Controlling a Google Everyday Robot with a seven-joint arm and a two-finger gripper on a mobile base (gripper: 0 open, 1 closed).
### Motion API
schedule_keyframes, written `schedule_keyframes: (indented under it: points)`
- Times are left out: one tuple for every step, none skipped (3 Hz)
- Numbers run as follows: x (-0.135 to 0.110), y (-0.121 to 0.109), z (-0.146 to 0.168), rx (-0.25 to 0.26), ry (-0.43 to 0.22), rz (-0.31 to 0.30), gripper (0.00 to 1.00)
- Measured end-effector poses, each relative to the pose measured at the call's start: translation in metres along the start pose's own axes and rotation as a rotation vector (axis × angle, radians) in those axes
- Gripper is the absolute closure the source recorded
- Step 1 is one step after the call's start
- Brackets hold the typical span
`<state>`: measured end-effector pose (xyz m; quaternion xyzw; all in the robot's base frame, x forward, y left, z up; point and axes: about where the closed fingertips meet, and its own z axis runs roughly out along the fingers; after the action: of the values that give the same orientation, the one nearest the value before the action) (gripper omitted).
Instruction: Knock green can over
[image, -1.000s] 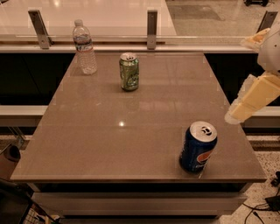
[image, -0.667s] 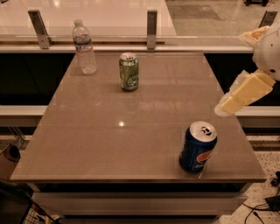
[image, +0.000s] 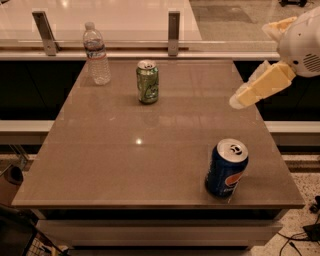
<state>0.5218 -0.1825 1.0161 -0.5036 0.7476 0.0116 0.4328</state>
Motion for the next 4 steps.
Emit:
schedule_keyframes:
  points:
    - [-0.012,-0.016,0.023,-0.044,-0.093,0.024,0.0]
    - [-0.024,-0.026,0.054,-0.104,-0.204,0.063,0.0]
    - [-0.034,-0.025,0.077,-0.139,-0.304,0.122,0.0]
    - [-0.042,-0.018,0.099,-0.147,-0.332,0.212,0.0]
